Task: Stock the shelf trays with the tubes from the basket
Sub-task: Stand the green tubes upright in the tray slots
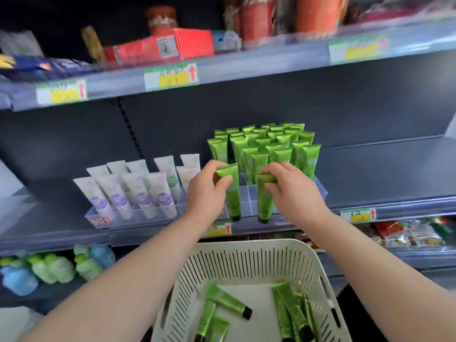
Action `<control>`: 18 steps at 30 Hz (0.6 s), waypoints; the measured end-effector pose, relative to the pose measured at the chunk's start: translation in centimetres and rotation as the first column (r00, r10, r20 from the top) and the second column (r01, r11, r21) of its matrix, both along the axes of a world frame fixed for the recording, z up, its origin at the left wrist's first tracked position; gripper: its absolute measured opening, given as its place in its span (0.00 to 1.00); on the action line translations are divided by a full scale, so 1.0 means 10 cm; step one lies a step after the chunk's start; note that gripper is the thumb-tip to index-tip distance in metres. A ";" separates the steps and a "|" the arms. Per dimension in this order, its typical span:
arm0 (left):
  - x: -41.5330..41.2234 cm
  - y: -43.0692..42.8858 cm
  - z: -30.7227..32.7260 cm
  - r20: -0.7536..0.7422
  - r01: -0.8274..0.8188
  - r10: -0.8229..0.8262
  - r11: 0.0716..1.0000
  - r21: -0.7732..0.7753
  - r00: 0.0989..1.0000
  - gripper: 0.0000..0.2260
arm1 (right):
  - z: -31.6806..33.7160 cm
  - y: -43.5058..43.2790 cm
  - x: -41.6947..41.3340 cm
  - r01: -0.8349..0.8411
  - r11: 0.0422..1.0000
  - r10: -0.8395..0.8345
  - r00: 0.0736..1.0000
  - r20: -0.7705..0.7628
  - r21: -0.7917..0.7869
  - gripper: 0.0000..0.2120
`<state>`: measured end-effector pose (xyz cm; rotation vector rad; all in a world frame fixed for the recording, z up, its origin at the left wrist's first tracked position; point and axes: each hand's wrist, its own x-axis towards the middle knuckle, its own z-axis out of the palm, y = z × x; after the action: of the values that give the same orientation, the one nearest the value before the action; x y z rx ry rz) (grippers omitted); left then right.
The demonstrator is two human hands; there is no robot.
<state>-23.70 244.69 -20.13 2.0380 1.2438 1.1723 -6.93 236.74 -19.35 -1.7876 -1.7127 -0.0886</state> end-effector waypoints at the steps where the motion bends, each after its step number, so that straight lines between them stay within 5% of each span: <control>1: 0.04 0.05 0.11 0.003 -0.028 0.028 0.999 0.033 1.000 0.07 | 0.10 0.05 0.03 0.005 0.999 -0.006 1.000 0.017 0.033 0.15; 8: 0.32 0.56 0.41 0.018 -0.129 0.129 0.990 0.051 0.992 0.07 | 0.37 0.38 0.24 0.001 0.995 -0.007 0.998 0.067 0.101 0.13; 18: 0.68 1.29 0.14 -0.370 -0.128 0.100 0.991 -0.050 0.924 0.10 | 0.16 0.71 0.37 -0.095 0.995 0.092 0.993 0.069 0.039 0.13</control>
<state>-16.86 257.62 -18.74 2.2217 1.5747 0.7973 -3.25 243.84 -17.73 -1.6888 -1.8260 -0.1450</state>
